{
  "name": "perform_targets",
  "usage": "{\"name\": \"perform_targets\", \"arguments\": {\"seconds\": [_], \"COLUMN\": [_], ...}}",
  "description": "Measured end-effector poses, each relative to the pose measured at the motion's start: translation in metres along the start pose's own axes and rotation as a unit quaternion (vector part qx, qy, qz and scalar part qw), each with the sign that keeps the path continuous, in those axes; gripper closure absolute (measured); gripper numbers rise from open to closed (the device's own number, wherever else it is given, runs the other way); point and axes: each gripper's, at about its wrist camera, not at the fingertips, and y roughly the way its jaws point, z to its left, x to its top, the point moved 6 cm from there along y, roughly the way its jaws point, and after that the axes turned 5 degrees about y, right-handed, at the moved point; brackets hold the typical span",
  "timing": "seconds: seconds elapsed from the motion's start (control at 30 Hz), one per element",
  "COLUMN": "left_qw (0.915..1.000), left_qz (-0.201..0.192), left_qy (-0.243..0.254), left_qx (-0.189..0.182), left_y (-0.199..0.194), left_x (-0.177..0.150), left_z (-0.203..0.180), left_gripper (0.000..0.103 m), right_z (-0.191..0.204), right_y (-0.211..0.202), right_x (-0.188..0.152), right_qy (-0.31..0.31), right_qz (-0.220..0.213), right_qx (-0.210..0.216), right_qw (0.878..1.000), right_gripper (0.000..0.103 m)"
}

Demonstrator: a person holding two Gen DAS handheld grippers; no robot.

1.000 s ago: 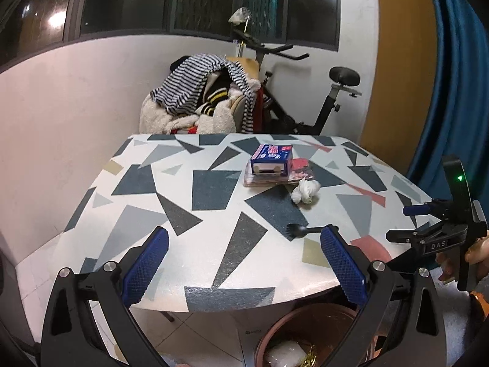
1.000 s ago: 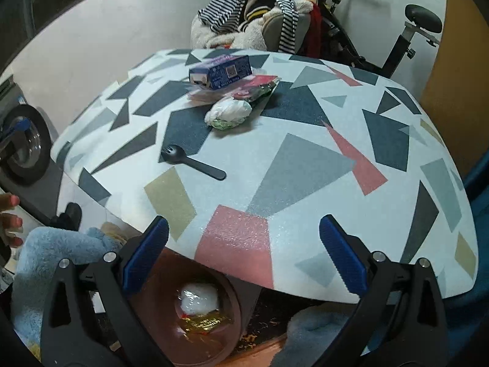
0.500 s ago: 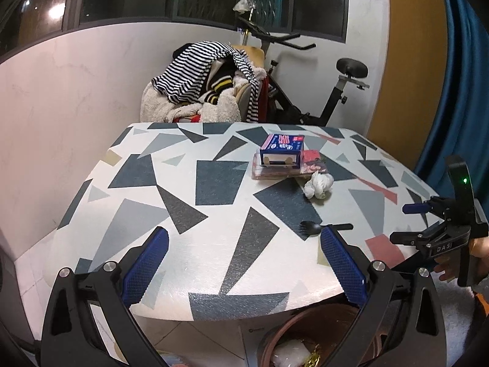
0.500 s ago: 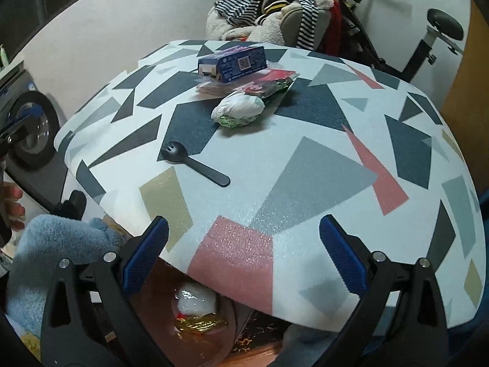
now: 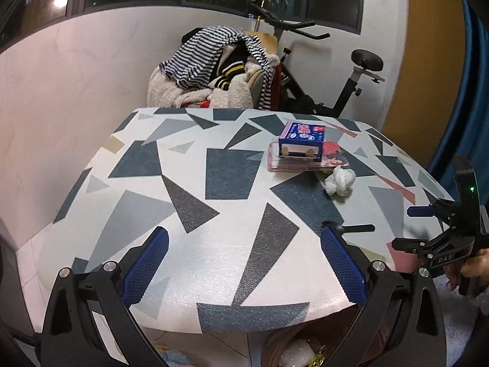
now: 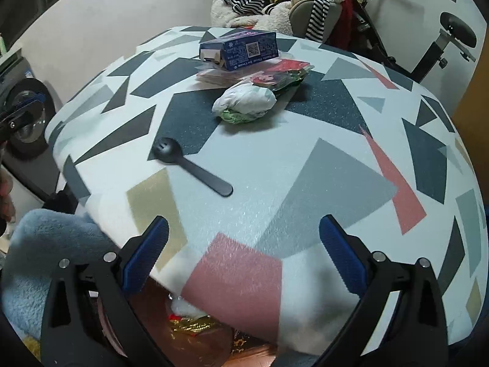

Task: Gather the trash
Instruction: 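Move both tools back up over the table toward the remaining items, then grasp the black plastic spork by its handle with the right tool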

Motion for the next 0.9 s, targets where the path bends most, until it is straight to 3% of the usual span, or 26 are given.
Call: {"name": "perform_targets", "arguments": {"seconds": [0.13,0.2,0.27,0.5,0.6,0.67,0.73,0.9], "left_qw": [0.9998,0.9998,0.9997,0.9996,0.9996,0.9995,0.9994,0.9981], "left_qz": [0.014,0.013,0.015,0.018,0.021,0.022,0.023,0.033], "left_qy": [-0.013,-0.017,-0.021,-0.022,-0.020,-0.020,-0.019,-0.013], "left_qx": [-0.001,0.004,0.003,-0.001,-0.006,-0.010,-0.017,-0.050], "left_y": [0.010,0.011,0.013,0.016,0.019,0.020,0.021,0.029], "left_x": [-0.004,-0.006,-0.007,-0.008,-0.008,-0.008,-0.007,-0.004], "left_z": [0.006,0.009,0.012,0.014,0.011,0.009,0.006,-0.011], "left_gripper": [0.006,0.006,0.006,0.006,0.006,0.006,0.006,0.009], "right_z": [0.007,0.019,0.029,0.040,0.043,0.045,0.047,0.036], "right_y": [0.012,0.021,0.034,0.055,0.058,0.059,0.057,0.043], "right_x": [0.009,0.015,0.022,0.041,0.045,0.046,0.042,0.034], "right_qy": [-0.009,-0.042,-0.077,-0.113,-0.124,-0.126,-0.125,-0.082], "right_qz": [0.004,0.010,0.024,0.054,0.060,0.064,0.065,0.024], "right_qx": [0.011,0.013,0.012,0.045,0.056,0.063,0.070,0.074], "right_qw": [1.000,0.999,0.997,0.991,0.989,0.988,0.988,0.994], "right_gripper": [0.007,0.013,0.026,0.045,0.057,0.082,0.089,0.090]}}
